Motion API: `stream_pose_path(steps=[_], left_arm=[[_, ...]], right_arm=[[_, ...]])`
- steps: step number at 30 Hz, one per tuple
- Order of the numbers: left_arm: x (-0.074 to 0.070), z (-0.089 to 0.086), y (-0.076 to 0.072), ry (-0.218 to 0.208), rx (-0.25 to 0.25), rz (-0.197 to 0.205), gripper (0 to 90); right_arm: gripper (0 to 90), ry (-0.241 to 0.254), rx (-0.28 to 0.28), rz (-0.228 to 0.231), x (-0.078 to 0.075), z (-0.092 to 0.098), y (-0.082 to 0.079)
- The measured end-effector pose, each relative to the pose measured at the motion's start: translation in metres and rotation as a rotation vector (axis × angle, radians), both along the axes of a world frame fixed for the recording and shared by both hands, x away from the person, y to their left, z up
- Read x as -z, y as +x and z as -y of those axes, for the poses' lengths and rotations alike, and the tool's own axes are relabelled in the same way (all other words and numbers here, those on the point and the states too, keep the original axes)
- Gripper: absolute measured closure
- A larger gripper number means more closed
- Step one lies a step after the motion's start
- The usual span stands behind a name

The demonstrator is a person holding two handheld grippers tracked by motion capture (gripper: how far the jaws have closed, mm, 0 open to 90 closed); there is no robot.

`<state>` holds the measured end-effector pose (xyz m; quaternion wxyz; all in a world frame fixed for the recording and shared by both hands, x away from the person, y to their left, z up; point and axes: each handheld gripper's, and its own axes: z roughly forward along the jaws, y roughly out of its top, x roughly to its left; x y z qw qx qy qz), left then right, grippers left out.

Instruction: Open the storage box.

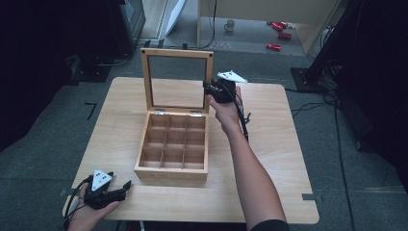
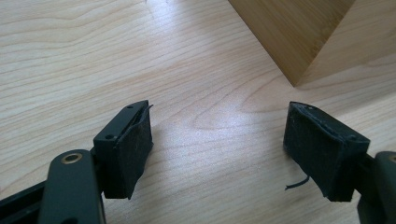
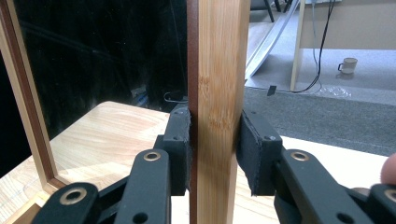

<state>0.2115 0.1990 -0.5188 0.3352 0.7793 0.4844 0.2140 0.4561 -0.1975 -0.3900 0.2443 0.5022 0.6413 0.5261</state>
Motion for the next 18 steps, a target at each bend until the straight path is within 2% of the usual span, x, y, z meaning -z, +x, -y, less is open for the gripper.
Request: stream_pose_path(steps=[8, 10, 11, 14, 17, 18], left_arm=[[0.000, 0.000, 0.000, 0.000, 0.000, 0.000, 24.3], [0.000, 0.000, 0.000, 0.001, 0.001, 0.001, 24.3], [0.000, 0.000, 0.000, 0.001, 0.001, 0.001, 24.3], [0.000, 0.000, 0.000, 0.000, 0.001, 0.002, 24.2], [0.000, 0.000, 0.000, 0.001, 0.002, 0.002, 24.0], [0.000, 0.000, 0.000, 0.001, 0.002, 0.002, 23.9]], right_arm=[[66.2, -0.002, 0.006, -0.012, -0.002, -0.001, 0.001], [49.6, -0.001, 0.002, -0.016, -0.003, -0.001, -0.001], [49.6, -0.001, 0.002, -0.016, -0.003, -0.001, -0.001], [29.9, 0.013, -0.019, -0.018, -0.008, 0.000, -0.005], [15.5, -0.011, -0.024, -0.021, -0.015, 0.003, -0.015], [14.1, -0.014, -0.025, -0.020, -0.016, 0.003, -0.017]])
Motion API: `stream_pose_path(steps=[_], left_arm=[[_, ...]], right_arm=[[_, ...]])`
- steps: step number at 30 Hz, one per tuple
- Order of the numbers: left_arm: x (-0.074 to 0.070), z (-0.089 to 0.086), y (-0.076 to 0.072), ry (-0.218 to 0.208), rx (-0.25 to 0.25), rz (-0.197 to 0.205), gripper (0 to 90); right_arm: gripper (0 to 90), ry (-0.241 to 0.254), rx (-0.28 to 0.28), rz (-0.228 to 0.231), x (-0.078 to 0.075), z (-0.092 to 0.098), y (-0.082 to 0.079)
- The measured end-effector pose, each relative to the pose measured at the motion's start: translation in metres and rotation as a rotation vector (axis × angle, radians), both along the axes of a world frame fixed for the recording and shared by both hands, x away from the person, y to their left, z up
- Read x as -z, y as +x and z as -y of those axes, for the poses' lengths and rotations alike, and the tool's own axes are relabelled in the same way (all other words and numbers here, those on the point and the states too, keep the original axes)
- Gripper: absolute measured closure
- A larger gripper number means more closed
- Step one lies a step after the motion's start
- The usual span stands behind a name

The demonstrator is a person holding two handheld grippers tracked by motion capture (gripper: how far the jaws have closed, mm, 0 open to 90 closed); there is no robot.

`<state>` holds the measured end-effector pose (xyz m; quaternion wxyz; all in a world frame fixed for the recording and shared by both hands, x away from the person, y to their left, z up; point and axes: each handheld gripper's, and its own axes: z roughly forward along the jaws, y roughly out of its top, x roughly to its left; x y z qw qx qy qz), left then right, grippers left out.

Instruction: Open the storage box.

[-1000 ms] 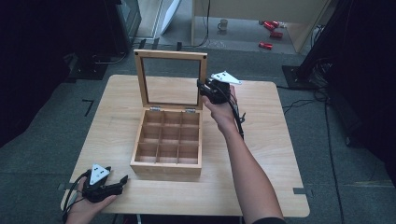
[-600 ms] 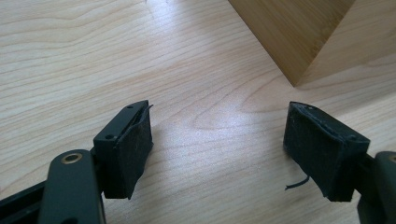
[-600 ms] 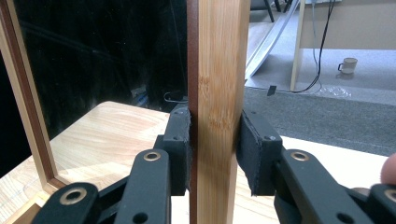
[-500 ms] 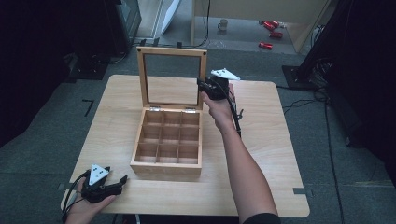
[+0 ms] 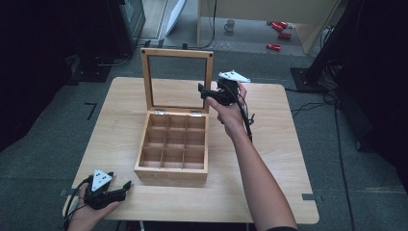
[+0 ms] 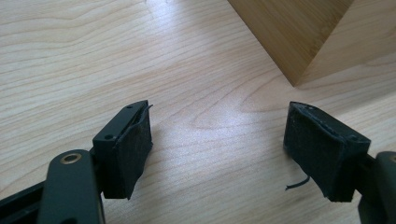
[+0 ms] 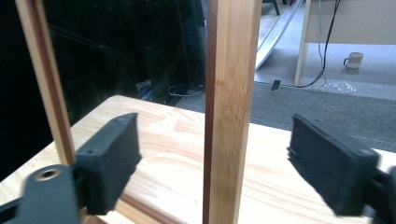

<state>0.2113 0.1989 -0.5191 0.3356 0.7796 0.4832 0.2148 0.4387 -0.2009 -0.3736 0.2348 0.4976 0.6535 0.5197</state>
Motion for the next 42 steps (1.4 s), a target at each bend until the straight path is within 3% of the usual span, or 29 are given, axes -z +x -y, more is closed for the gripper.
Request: stream_pose_path(steps=[4, 5, 11, 20, 24, 28, 32, 42], left_arm=[[0.000, 0.000, 0.000, 0.002, 0.002, -0.001, 23.9], [0.000, 0.000, 0.000, 0.000, 0.000, 0.000, 23.8], [0.000, 0.000, 0.000, -0.001, -0.001, 0.001, 23.7], [0.000, 0.000, 0.000, 0.001, 0.000, 0.000, 23.6], [0.000, 0.000, 0.000, -0.002, 0.005, -0.001, 23.5], [0.001, 0.001, -0.001, 0.004, 0.050, -0.005, 14.5], [0.001, 0.001, -0.001, 0.003, 0.050, -0.006, 14.5], [0.001, 0.001, -0.001, 0.003, 0.050, -0.006, 14.4]], right_arm=[[12.2, -0.009, -0.009, 0.014, -0.005, 0.005, -0.012], [9.8, -0.019, -0.019, 0.017, -0.006, 0.010, -0.022], [4.4, -0.059, -0.037, 0.002, 0.000, 0.023, -0.042], [0.3, -0.063, -0.023, -0.028, 0.022, 0.066, -0.081], [0.2, -0.077, -0.007, -0.030, 0.028, 0.077, -0.091], [0.2, -0.093, 0.010, -0.045, 0.040, 0.090, -0.102], [0.2, -0.102, 0.023, -0.071, 0.057, 0.107, -0.117], [0.2, -0.118, 0.057, -0.121, 0.082, 0.138, -0.143]])
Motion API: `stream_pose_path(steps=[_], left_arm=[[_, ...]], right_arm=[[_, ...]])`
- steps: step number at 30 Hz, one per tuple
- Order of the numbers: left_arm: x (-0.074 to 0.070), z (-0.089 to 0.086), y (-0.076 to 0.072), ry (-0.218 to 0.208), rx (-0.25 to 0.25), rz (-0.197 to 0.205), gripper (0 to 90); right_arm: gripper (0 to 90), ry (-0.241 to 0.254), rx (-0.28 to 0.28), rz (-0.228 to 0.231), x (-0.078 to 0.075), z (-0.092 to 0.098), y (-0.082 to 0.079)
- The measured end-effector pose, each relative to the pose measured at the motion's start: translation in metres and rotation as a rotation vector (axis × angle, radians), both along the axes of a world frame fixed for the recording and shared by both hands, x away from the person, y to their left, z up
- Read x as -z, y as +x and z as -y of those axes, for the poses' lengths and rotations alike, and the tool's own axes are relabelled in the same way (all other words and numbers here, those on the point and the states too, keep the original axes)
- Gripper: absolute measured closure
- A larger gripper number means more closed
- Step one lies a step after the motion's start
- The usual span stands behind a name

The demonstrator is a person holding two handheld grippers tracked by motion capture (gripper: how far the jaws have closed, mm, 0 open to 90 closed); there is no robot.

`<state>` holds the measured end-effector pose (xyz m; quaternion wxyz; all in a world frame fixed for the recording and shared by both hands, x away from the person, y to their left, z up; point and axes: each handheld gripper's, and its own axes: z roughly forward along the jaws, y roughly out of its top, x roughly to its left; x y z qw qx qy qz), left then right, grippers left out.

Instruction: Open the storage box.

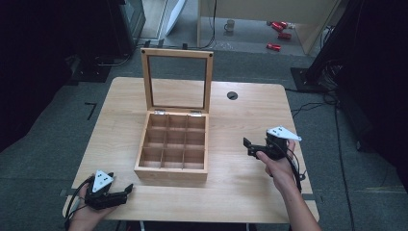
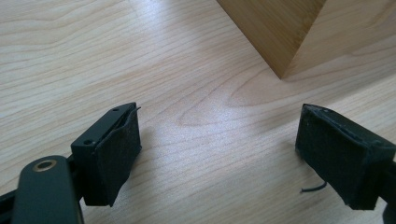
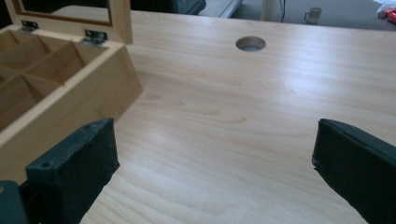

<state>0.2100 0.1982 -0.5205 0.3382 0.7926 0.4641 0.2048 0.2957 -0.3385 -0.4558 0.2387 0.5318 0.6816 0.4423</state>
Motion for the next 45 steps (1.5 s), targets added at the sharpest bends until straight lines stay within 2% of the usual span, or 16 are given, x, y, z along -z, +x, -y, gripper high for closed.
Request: stream_pose_path(steps=[12, 18, 23, 25, 26, 33, 36, 45], left_arm=[[0.000, 0.000, 0.000, 0.001, 0.000, 0.000, 14.4], [0.000, 0.000, 0.000, 0.000, -0.001, 0.000, 14.4], [0.000, 0.000, 0.000, 0.000, -0.001, 0.001, 14.4], [0.000, 0.000, 0.000, 0.001, -0.001, 0.001, 14.4], [0.000, 0.000, 0.000, 0.001, -0.001, 0.001, 14.4], [0.000, 0.000, 0.000, 0.000, -0.002, 0.002, 14.4], [0.000, 0.000, 0.000, 0.001, -0.001, 0.002, 14.3], [0.000, 0.000, 0.000, 0.002, 0.001, -0.001, 14.0]], right_arm=[[0.3, -0.006, 0.037, -0.069, 0.030, 0.031, -0.032], [0.4, -0.011, 0.079, -0.121, 0.048, 0.055, -0.057], [0.4, -0.008, 0.103, -0.148, 0.056, 0.067, -0.068], [0.7, -0.025, 0.124, -0.166, 0.059, 0.071, -0.073], [0.7, -0.052, 0.140, -0.188, 0.063, 0.075, -0.078], [1.0, -0.098, 0.169, -0.227, 0.068, 0.078, -0.084], [0.7, -0.178, 0.167, -0.217, 0.071, 0.072, -0.084], [0.7, -0.176, 0.155, -0.217, 0.071, 0.071, -0.084]])
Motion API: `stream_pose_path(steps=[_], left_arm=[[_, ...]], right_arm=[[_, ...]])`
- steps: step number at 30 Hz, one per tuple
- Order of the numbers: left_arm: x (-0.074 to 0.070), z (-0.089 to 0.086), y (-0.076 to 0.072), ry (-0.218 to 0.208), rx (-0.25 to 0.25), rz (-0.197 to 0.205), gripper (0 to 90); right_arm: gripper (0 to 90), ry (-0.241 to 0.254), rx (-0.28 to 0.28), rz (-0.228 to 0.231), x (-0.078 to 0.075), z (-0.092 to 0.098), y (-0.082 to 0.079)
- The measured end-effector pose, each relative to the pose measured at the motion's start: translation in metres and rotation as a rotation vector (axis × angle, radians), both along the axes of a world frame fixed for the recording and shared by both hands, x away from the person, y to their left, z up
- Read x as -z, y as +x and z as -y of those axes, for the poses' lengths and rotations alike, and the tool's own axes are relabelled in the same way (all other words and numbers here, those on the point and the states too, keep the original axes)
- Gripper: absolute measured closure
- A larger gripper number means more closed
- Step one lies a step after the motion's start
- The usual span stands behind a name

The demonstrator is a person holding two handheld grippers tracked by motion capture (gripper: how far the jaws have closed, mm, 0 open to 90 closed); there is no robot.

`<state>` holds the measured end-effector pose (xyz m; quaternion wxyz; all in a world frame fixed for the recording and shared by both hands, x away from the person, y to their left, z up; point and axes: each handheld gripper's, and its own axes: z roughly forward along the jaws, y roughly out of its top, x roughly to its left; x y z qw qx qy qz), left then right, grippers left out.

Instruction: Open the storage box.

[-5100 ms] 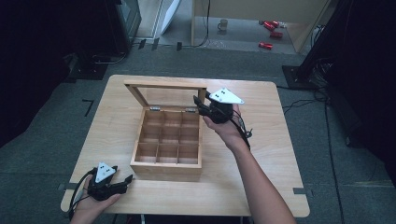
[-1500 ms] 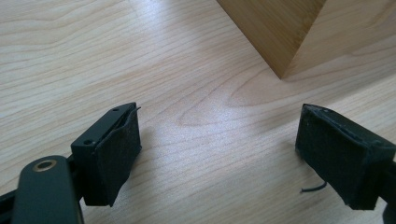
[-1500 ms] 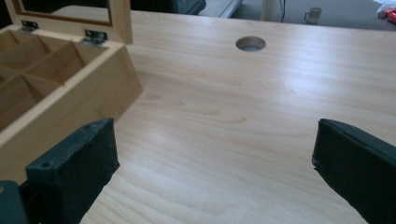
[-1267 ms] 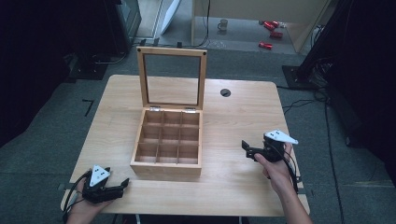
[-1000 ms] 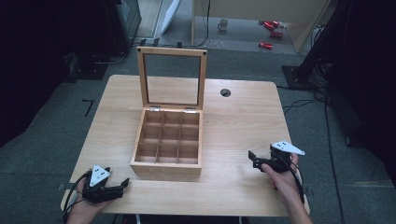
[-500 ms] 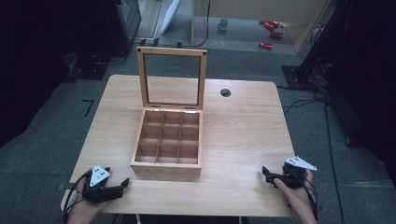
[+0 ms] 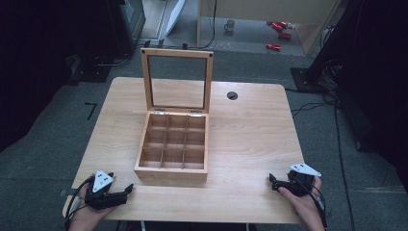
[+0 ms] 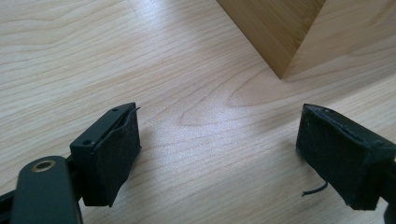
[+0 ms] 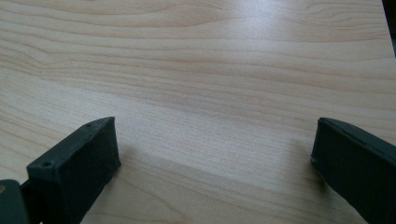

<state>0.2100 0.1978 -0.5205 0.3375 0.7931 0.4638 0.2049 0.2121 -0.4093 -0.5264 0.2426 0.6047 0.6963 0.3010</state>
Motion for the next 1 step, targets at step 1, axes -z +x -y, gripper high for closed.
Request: stream_pose_path(steps=[1], left_arm=[[0.0000, 0.0000, 0.0002, 0.000, 0.000, 0.000, 14.0]], right_arm=[[0.7, 0.000, 0.000, 0.000, 0.0000, 0.0000, 0.0000]])
